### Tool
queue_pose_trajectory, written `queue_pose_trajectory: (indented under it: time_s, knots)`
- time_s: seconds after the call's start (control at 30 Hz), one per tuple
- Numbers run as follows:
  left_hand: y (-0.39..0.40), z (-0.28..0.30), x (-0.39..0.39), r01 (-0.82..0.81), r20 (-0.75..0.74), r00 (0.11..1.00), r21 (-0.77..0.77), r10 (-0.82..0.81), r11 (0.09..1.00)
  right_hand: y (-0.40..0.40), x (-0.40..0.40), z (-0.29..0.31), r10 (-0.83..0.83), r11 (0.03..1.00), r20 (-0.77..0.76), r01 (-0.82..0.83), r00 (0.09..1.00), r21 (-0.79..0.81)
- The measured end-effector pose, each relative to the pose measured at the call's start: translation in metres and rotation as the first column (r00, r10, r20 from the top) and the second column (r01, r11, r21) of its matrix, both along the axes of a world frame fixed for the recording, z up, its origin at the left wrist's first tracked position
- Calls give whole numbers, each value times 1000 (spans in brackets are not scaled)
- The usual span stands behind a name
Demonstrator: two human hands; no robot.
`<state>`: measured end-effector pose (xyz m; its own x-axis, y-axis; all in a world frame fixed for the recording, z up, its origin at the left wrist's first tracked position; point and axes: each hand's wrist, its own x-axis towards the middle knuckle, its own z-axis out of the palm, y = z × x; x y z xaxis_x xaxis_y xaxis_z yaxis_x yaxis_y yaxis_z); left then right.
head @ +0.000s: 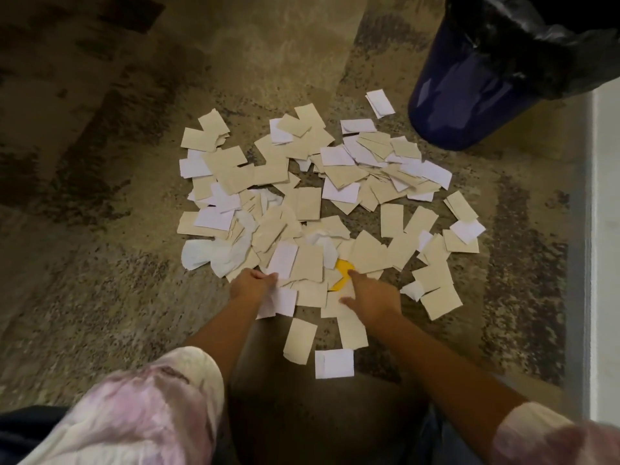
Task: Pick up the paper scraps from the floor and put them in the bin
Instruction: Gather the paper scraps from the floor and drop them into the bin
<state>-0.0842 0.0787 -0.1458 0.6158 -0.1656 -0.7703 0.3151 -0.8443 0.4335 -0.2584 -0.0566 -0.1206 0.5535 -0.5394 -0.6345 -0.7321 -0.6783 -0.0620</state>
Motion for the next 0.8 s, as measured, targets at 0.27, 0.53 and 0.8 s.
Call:
queue_pose_trajectory:
  time_s: [0.27, 0.53, 0.8]
  knots:
    - [0, -2, -29, 465, 281, 807, 241, -520, 852, 56, -42, -26, -55, 998, 98, 55, 994, 4]
    - [19, -1, -38, 369, 246, 849, 356, -467, 858, 26, -28, -22, -505, 841, 180, 434, 844, 324]
    - [8, -9, -57, 365, 117, 912, 203, -393, 909, -1, -30, -11, -537, 781, 53, 473, 842, 409]
